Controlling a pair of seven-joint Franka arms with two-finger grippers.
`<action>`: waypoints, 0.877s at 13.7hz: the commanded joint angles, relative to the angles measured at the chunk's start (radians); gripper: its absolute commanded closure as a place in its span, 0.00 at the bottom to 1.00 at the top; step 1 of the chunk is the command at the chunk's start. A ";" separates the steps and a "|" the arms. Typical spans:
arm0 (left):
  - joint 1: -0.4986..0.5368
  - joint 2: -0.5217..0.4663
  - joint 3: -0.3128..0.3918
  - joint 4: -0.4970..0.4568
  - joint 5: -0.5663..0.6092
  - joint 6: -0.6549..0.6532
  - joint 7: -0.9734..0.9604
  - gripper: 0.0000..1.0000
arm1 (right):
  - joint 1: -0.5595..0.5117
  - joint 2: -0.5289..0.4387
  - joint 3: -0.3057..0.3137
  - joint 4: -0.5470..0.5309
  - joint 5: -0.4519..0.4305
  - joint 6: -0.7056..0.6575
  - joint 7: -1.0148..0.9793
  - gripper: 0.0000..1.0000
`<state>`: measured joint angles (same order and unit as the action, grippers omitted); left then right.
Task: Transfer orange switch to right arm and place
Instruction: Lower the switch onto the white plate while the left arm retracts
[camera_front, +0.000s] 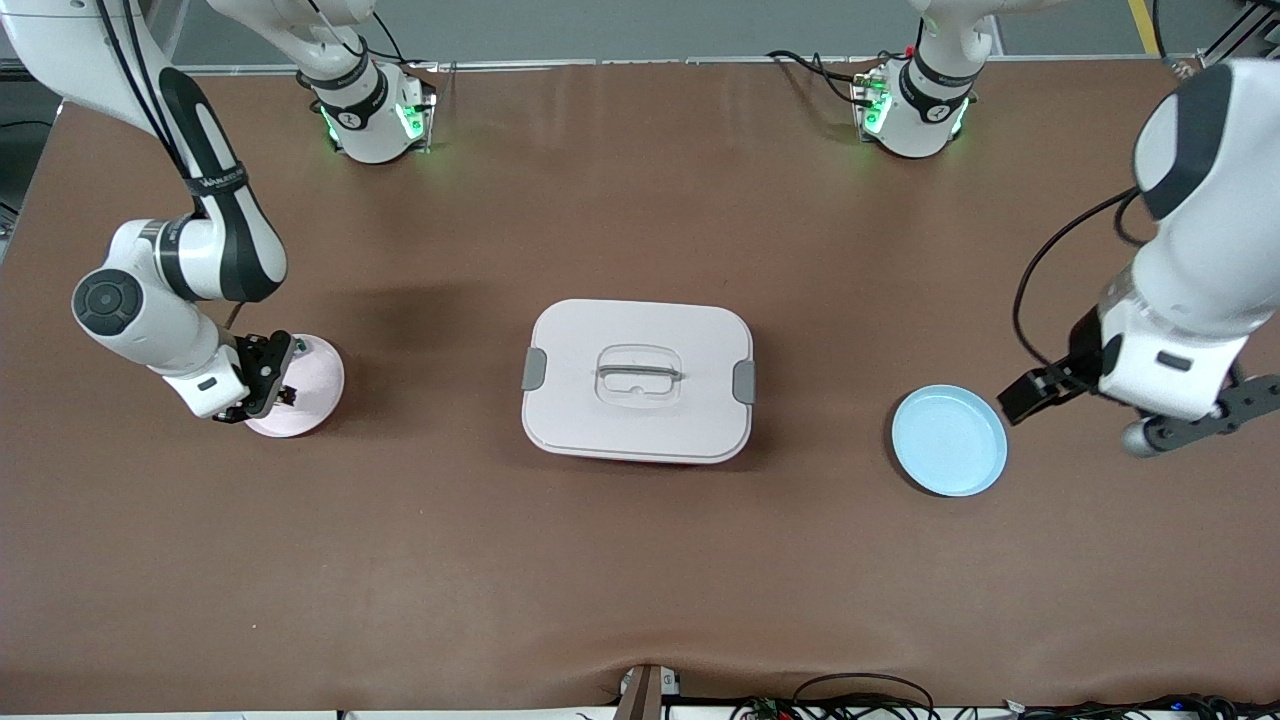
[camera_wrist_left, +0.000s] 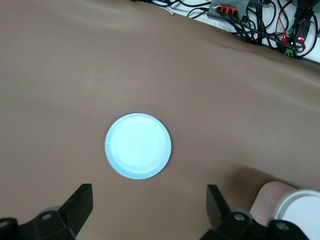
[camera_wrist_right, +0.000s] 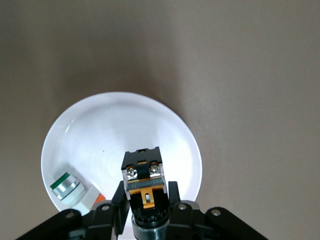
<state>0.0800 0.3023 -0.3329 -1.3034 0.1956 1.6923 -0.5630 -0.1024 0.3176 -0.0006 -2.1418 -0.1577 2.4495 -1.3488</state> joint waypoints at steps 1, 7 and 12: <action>0.006 -0.072 -0.003 -0.014 0.002 -0.075 0.046 0.00 | -0.023 0.000 0.016 -0.013 -0.022 0.014 -0.013 1.00; -0.017 -0.170 0.089 -0.037 -0.011 -0.262 0.280 0.00 | -0.025 -0.002 0.016 -0.090 -0.023 0.118 -0.013 1.00; -0.063 -0.256 0.202 -0.102 -0.036 -0.270 0.436 0.00 | -0.033 0.014 0.014 -0.105 -0.023 0.149 -0.013 1.00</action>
<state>0.0638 0.1044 -0.1883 -1.3465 0.1816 1.4244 -0.1575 -0.1119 0.3253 0.0009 -2.2382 -0.1593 2.5740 -1.3530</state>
